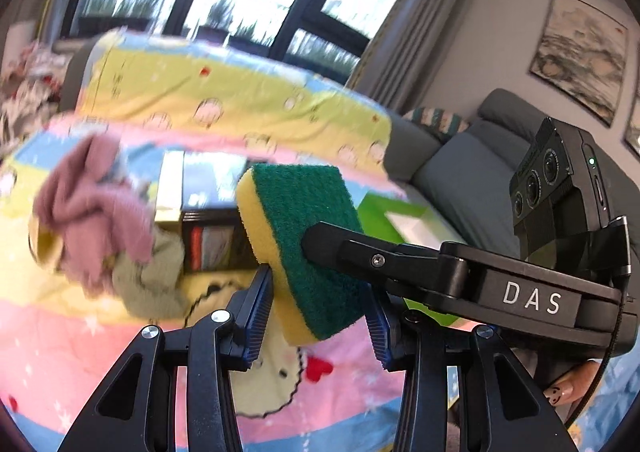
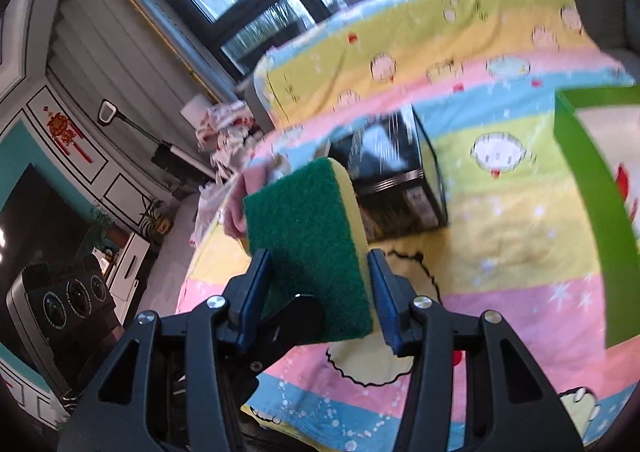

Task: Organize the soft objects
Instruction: 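Lift the sponge with the right gripper and carry it over the green box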

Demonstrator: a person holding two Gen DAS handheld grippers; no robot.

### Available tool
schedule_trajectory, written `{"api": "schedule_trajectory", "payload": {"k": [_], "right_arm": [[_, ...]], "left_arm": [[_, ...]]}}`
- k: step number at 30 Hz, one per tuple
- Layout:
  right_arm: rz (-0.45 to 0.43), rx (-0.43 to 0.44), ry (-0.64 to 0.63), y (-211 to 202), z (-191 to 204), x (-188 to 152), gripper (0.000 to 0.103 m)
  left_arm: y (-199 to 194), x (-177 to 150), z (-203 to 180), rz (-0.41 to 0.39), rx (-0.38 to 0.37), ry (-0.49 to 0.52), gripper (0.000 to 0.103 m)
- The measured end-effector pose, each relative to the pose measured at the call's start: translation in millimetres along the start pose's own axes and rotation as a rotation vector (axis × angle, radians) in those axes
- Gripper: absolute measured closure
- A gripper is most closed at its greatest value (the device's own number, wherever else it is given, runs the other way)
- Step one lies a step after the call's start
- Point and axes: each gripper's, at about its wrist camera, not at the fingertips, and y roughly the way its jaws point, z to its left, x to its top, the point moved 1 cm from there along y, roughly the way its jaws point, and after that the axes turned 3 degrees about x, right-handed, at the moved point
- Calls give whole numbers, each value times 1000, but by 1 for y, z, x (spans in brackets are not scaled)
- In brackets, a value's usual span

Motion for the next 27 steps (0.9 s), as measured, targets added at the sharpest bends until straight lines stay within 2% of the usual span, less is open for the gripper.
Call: {"api": "schedule_trajectory", "payload": {"k": [4, 8, 17, 27], "right_arm": [[-88, -37, -55, -25, 11, 17, 54], [-160, -65, -62, -49, 6, 34, 53], [-281, -151, -36, -94, -37, 51, 53], [-373, -233, 151, -131, -122, 46, 52]], "left_arm": [[-8, 22, -20, -63, -44, 41, 59], [-4, 38, -50, -102, -59, 105, 59], [40, 50, -105, -112, -158, 209, 59], [112, 39, -162, 29, -264, 301, 59]]}}
